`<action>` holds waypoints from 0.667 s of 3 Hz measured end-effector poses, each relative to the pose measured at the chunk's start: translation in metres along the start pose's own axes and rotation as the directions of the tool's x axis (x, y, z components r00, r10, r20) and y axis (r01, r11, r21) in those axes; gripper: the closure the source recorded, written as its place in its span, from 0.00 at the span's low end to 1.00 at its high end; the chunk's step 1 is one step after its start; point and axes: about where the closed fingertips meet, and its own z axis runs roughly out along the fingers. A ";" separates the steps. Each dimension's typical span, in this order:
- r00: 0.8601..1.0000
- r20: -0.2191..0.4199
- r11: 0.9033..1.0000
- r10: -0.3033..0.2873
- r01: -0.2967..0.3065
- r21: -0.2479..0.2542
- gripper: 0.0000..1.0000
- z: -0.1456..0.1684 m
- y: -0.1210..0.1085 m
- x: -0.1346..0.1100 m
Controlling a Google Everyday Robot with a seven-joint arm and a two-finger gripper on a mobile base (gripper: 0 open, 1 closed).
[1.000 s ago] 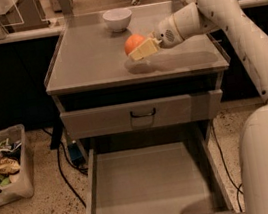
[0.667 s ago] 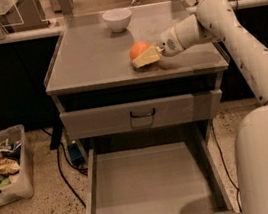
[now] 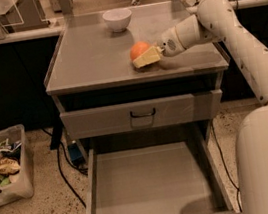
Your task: Pick orange from middle drawer and place on counter
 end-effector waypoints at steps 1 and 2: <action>1.000 0.000 1.000 0.000 0.000 0.000 0.57 0.000 0.000 0.000; 1.000 0.000 1.000 0.000 0.000 0.000 0.34 0.000 0.000 0.000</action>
Offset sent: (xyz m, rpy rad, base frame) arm 0.0000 0.0000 0.0000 0.0000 0.0000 0.0000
